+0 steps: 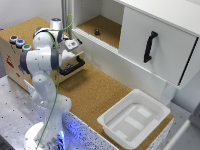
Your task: Put the yellow object on top of the drawer
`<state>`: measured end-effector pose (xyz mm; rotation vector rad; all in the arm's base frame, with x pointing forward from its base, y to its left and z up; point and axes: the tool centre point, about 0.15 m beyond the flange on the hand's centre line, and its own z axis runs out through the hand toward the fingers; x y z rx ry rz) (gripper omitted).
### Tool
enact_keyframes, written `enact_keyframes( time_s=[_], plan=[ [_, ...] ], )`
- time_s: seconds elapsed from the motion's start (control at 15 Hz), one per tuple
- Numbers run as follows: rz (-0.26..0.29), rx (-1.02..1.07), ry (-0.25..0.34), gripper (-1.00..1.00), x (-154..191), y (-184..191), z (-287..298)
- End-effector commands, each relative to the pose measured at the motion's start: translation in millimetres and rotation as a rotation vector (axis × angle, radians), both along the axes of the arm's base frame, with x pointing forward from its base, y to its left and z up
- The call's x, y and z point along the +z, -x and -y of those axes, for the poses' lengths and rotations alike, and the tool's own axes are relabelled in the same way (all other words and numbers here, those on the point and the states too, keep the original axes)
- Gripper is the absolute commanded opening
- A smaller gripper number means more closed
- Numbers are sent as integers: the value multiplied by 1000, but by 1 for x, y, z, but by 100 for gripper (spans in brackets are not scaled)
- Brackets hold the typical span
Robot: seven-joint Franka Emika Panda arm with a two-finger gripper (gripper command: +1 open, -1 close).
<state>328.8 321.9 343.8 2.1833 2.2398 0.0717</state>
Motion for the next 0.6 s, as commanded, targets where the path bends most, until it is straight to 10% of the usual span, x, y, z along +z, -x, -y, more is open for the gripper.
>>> enact_keyframes(
  time_s=[0.0,0.53],
  plan=[
    [101,-6,-34,-100,60,13,-30],
    [132,26,-74,-100,109,11,-115]
  ],
)
